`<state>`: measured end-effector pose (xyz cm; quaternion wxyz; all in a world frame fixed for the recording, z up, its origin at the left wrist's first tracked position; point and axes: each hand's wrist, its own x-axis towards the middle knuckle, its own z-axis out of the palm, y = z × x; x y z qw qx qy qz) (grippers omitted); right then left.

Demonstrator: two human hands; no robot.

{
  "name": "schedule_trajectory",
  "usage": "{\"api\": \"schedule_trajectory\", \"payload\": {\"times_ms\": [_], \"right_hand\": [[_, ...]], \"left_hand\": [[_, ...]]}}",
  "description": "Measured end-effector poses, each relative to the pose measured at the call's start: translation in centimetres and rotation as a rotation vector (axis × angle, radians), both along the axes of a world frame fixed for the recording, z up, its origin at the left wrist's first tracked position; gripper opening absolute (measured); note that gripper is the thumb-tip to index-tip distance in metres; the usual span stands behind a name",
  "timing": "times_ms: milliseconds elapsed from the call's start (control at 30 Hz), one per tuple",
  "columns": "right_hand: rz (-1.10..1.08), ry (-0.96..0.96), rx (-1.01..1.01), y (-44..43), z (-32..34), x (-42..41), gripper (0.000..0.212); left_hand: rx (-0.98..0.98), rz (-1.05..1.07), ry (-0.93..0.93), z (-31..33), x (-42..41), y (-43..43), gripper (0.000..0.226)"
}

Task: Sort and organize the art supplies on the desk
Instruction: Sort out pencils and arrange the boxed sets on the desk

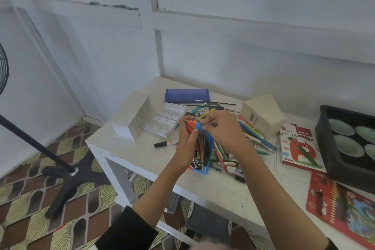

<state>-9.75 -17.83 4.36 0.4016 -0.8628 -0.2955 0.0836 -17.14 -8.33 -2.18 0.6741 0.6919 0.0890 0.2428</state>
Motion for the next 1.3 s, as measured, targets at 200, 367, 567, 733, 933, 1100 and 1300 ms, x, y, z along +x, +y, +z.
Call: {"api": "schedule_trajectory", "payload": {"times_ms": [200,367,567,733,933,1100,1300], "right_hand": [[0.045,-0.064,0.029,-0.4,-0.5,-0.5,0.005],[0.035,-0.017,0.221,-1.6,-3.4,-0.8,0.02],[-0.052,-0.208,0.504,-1.7,-6.5,-2.0,0.026],[-0.128,-0.007,0.6,-2.4,-6.5,-2.5,0.028],[-0.227,0.124,0.753,-4.7,-6.1,-3.4,0.03],[-0.435,0.202,0.91,-8.4,-7.4,-4.2,0.024],[-0.653,0.159,0.971,-12.5,-7.0,-6.8,0.048]], "left_hand": [[0.009,-0.008,0.012,0.3,-0.1,0.0,0.02],[0.041,0.036,-0.02,0.2,0.1,0.6,0.02],[0.072,0.014,-0.033,0.3,0.1,0.4,0.012],[-0.024,-0.21,-0.055,-0.3,-0.5,1.4,0.028],[0.026,-0.401,0.089,-2.1,-0.7,0.8,0.048],[0.208,-0.302,0.247,-5.7,-0.5,0.2,0.033],[0.265,-0.43,0.252,-4.7,1.7,-3.6,0.03]]}}
